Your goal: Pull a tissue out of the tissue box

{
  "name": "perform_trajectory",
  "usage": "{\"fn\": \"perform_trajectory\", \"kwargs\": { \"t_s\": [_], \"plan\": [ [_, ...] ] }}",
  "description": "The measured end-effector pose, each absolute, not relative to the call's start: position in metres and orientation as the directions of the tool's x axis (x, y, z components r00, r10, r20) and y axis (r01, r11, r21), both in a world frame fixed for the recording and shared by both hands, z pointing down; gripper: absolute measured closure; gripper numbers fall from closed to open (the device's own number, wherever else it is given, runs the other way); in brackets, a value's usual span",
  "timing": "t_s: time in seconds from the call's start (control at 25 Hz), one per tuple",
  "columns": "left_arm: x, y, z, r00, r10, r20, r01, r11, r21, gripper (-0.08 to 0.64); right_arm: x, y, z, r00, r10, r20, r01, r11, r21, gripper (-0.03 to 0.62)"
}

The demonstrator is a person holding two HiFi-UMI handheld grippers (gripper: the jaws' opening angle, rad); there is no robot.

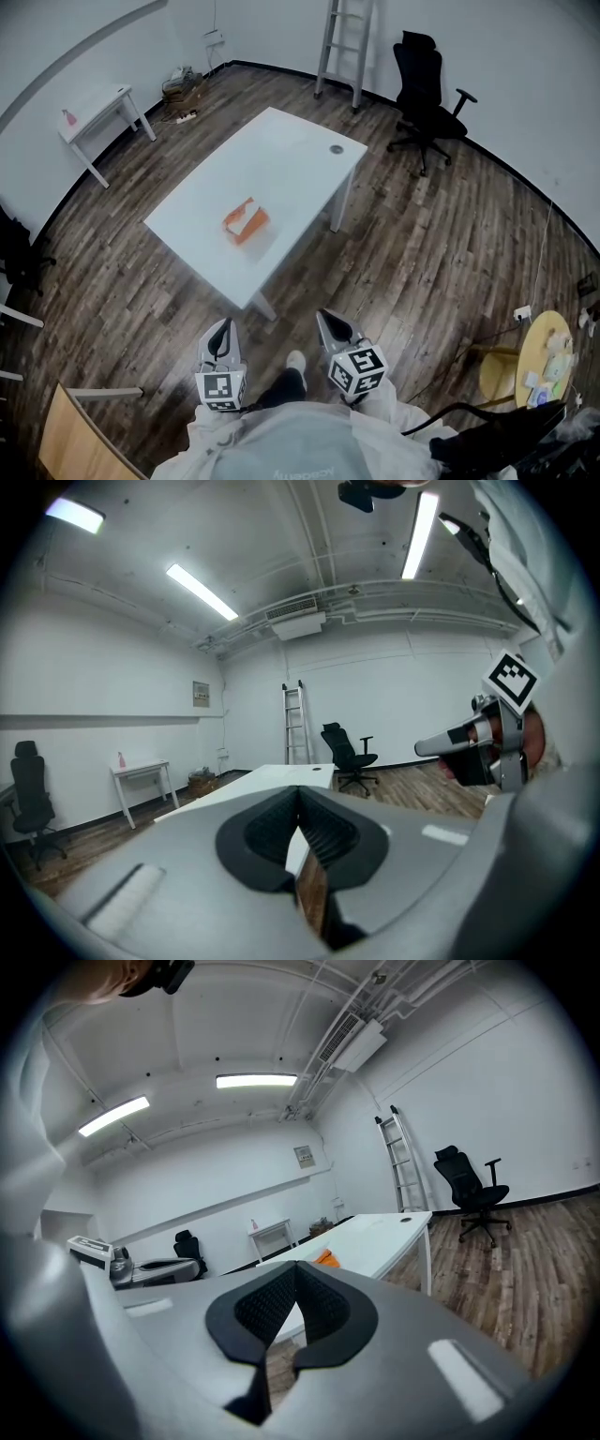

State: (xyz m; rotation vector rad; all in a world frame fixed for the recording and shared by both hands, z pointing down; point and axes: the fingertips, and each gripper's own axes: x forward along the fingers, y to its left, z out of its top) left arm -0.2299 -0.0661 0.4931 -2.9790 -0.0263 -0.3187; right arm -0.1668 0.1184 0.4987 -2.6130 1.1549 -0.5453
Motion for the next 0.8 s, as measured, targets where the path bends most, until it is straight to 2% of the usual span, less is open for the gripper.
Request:
{"fn": "perform_trajectory", "kwargs": {
  "t_s": [0.8],
  "plan": [
    [-0.125, -0.107, 0.511, 0.975, 0.040, 0.219, 0.065, -0.992, -0.108, 0.560, -0.070, 0.081, 0.501, 0.630, -0.723, 0.283, -0.664, -0.691, -0.286, 0.592]
  ]
}}
